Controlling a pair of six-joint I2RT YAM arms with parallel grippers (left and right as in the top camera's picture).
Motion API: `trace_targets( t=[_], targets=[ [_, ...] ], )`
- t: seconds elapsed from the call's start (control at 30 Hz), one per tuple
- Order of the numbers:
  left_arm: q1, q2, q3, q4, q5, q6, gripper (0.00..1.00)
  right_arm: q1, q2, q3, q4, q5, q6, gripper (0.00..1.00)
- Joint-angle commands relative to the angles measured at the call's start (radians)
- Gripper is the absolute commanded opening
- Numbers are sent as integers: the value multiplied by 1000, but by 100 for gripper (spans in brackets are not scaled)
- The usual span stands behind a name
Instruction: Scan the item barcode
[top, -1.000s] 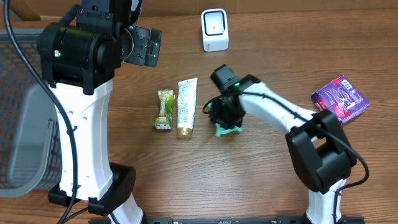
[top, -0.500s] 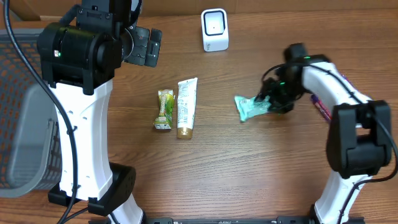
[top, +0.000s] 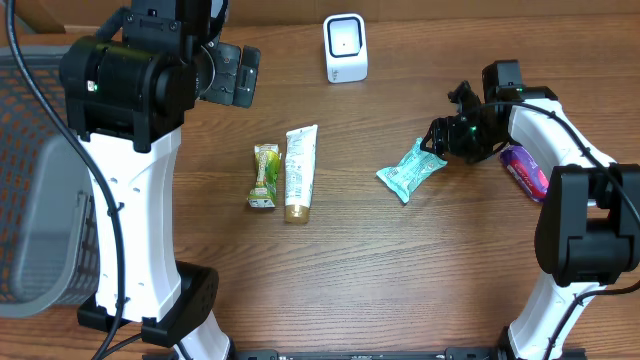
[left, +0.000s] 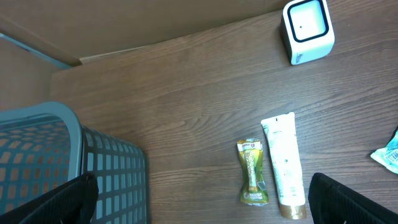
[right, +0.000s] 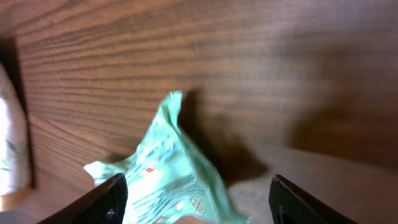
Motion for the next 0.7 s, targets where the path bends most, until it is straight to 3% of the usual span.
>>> trace_targets(
  t=[0.0,0.67],
  targets=[
    [5,0,6,1,-6,5,100,3,-25,-5,16,15,-183,72],
    [5,0,6,1,-6,5,100,18,71,-45,-27,-210,-244,59]
  ],
)
